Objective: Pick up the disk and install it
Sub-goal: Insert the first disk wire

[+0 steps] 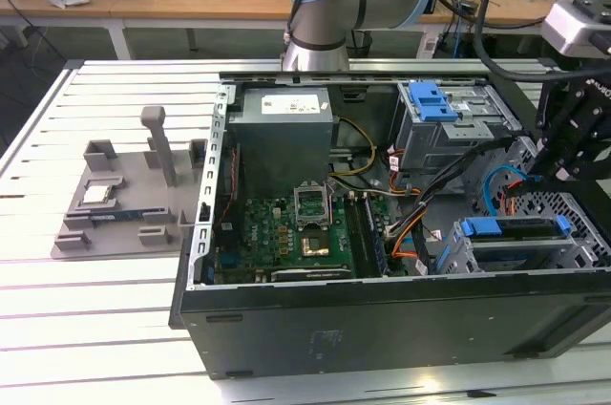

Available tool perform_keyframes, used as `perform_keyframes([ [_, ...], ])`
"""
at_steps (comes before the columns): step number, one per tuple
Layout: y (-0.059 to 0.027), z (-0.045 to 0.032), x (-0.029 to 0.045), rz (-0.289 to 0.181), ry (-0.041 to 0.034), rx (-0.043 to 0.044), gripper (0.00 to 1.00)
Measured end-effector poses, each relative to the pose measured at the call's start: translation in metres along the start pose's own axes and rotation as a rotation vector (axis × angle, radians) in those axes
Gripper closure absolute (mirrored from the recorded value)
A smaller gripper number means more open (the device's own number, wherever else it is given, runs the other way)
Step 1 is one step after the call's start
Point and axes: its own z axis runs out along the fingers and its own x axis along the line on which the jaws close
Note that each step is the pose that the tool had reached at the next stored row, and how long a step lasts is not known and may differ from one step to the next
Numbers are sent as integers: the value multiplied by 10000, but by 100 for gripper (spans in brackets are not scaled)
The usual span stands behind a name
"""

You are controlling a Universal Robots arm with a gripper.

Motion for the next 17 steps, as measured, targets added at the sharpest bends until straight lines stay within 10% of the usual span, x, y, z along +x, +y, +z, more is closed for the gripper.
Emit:
perform_keyframes([
  [12,-1,13,7,0,3,0,83],
  [17,4,18,169,1,18,-1,83],
])
